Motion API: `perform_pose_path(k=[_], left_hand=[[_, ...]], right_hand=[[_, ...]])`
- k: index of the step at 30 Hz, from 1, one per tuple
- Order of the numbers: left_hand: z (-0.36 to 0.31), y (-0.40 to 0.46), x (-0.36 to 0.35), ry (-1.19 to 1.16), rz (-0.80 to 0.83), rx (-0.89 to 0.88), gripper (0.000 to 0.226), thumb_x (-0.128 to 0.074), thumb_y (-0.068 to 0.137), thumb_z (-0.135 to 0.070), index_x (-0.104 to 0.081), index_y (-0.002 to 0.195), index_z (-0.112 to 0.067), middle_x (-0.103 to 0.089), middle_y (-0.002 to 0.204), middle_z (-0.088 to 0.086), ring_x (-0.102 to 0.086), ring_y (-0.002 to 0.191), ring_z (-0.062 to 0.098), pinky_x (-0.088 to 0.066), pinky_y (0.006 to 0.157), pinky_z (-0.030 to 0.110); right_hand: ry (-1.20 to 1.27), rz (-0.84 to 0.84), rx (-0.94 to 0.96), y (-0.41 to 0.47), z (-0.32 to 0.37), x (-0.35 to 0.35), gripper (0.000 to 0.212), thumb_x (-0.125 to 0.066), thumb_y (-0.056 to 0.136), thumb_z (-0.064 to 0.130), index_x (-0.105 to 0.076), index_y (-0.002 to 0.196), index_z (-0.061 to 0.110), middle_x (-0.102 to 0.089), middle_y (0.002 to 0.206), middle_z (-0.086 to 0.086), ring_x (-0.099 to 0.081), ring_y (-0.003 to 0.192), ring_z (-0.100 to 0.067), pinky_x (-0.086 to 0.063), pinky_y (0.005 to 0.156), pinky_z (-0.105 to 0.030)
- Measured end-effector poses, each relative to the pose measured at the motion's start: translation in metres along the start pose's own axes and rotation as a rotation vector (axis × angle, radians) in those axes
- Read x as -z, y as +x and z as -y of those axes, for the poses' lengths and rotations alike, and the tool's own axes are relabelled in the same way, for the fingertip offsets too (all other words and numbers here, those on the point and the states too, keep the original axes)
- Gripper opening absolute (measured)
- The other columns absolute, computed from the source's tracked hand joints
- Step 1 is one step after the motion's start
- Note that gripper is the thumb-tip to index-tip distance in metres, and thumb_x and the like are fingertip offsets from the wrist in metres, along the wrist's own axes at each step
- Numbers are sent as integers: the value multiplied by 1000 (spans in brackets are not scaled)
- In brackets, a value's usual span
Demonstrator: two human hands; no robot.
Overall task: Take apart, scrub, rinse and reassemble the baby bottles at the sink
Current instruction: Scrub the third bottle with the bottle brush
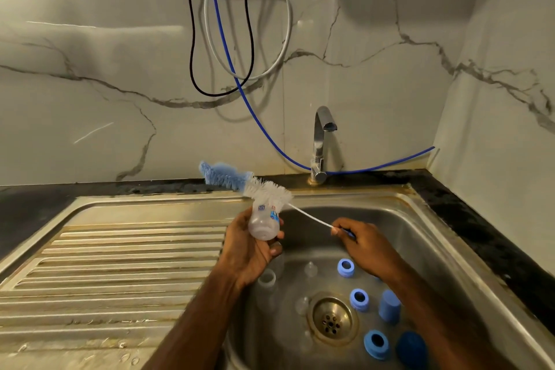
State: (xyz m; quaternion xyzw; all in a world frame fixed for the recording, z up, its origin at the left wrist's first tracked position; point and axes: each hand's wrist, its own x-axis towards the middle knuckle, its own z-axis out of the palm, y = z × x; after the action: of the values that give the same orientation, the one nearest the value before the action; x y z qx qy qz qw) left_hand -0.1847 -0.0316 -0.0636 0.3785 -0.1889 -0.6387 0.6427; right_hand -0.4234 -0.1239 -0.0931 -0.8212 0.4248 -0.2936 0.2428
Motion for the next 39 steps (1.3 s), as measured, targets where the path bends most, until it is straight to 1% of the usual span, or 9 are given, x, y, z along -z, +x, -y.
perform_pose_path(k=[6,11,16,21,24,27,30,32,39], left_hand=[[-2,7,1,-121,1,-108,44,-41,99,-44,-65,119,-13,-70,99,15,-60,77,22,-39,69,36],[2,6,-1,-50,21,-32,53,-42,99,-46,-57,134,-8,-68,103,18,-62,77,24,-43,60,32],[2,3,-1,-82,-1,-53,48,-33,104,-42,-62,126,-10,-70,109,20,-64,85,25,-46,73,39],[4,7,-3,-83,22,-41,64,-37,98,-59,-61,126,-7,-69,94,17,-59,69,21,-50,60,33],[2,10,1,-179,54,-87,62,-47,95,-59,-70,123,-8,-70,111,20,-67,81,23,-60,69,33],[-3,8,5,-236,61,-82,51,-52,100,-44,-57,137,-9,-63,129,28,-71,96,33,-63,73,36],[-2,11,6,-291,31,-104,50,-61,97,-25,-46,143,-9,-57,136,32,-64,117,48,-59,90,52],[0,13,5,-286,-1,-126,54,-65,94,-25,-46,143,-11,-59,135,30,-62,120,48,-54,97,57],[-3,11,-1,-315,-61,-125,57,-63,91,-41,-54,138,-11,-67,128,22,-68,113,33,-53,86,38]], right_hand=[[81,51,24,-2,-2,9,17,-57,101,27,-65,86,25,-66,79,2,-63,78,-14,-52,74,-31],[73,21,16,-2,0,3,20,-52,102,36,-63,87,28,-64,76,1,-63,74,-18,-52,73,-39],[89,55,27,-1,-3,9,18,-55,102,30,-64,87,27,-66,79,2,-64,77,-16,-54,77,-42],[88,57,23,-1,0,4,20,-52,102,33,-62,87,28,-65,79,4,-63,76,-12,-53,77,-37],[102,106,44,-1,-1,6,20,-54,102,28,-62,84,29,-63,78,4,-62,77,-14,-52,77,-36],[113,46,-34,-1,-9,9,20,-54,102,29,-63,85,24,-65,79,-1,-62,78,-19,-52,78,-42],[150,1,-47,0,-8,5,15,-56,101,32,-67,91,29,-67,81,4,-64,79,-14,-53,77,-34],[180,-18,-30,1,-2,-1,13,-57,100,34,-67,93,30,-67,81,3,-64,78,-19,-53,73,-33],[151,-19,-13,1,-5,4,13,-58,100,30,-69,93,29,-69,85,9,-63,82,-5,-49,75,-18]])
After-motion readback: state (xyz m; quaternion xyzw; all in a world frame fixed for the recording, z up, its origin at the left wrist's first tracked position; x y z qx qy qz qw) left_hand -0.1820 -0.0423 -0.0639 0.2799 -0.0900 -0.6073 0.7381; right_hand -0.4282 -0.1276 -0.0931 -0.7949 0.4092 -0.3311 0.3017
